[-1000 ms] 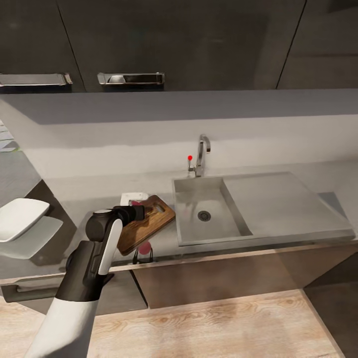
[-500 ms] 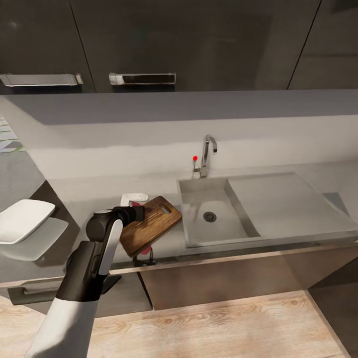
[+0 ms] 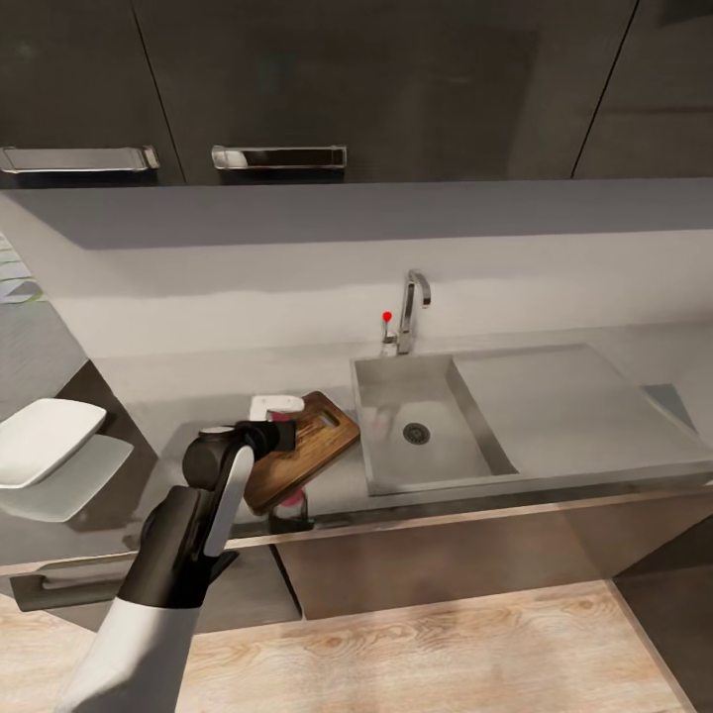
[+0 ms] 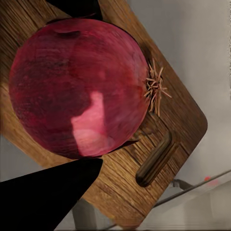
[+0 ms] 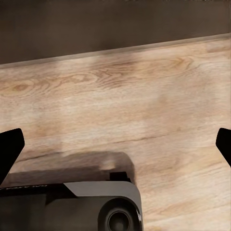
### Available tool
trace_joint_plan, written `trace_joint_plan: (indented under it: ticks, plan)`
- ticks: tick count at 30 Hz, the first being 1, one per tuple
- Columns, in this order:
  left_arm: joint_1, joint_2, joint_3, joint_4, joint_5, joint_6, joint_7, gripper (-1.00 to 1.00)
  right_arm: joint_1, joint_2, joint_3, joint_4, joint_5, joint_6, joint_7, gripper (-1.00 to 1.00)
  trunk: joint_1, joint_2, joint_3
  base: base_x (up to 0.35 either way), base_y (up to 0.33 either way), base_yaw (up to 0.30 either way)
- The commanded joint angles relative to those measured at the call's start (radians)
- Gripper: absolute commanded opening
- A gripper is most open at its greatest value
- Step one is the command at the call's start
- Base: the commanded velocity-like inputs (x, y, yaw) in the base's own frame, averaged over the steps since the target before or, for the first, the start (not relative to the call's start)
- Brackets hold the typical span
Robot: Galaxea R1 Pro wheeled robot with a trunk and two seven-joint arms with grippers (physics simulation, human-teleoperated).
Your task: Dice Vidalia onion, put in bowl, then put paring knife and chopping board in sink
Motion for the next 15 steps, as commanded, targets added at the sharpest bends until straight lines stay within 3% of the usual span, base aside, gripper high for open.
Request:
trace_joint_plan:
  ticks: [1,15]
  plan:
    - [-0.001,0.0,-0.011,-0.001,0.009,0.004,0.01,-1.0,0.0,0.0,0.001,0.0,0.0,-0.002,-0.004,1.0,0.001,-0.002,-0.002,0.001,-0.001,0.0]
    - [-0.001,0.0,-0.021,0.004,0.009,0.004,0.01,-1.0,0.0,0.001,0.001,0.001,0.0,-0.001,-0.003,1.0,0.001,-0.002,-0.002,0.026,0.012,0.0]
